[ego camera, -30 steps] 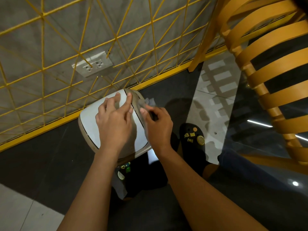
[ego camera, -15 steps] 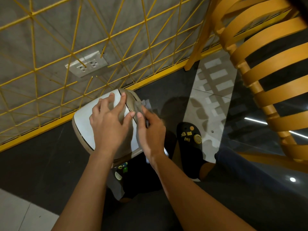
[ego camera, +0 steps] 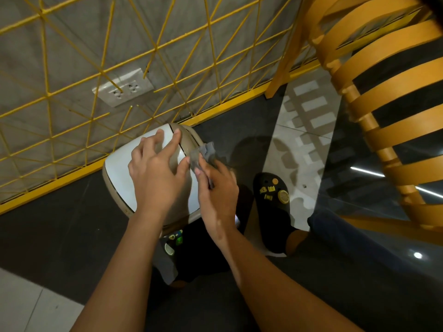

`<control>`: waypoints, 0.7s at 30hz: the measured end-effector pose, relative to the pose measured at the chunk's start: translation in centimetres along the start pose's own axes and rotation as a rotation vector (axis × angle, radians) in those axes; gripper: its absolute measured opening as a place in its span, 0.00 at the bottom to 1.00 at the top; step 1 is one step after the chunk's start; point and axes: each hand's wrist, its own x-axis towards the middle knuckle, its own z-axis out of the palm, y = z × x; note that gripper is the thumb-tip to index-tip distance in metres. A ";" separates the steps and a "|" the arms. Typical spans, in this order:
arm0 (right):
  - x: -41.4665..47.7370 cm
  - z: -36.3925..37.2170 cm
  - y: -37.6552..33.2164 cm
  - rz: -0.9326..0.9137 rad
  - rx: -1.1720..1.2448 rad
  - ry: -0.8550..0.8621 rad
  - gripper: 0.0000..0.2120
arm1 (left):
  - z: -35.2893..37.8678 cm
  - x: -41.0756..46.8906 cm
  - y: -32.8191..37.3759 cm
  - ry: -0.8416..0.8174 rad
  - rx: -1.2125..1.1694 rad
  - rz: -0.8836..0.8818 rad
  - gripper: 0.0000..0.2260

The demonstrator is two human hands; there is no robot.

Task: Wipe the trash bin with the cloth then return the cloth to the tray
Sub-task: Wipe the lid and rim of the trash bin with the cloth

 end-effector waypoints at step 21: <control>-0.2 -0.6 2.2 0.205 0.285 0.041 0.07 | -0.3 0.1 0.4 0.010 -0.050 -0.018 0.23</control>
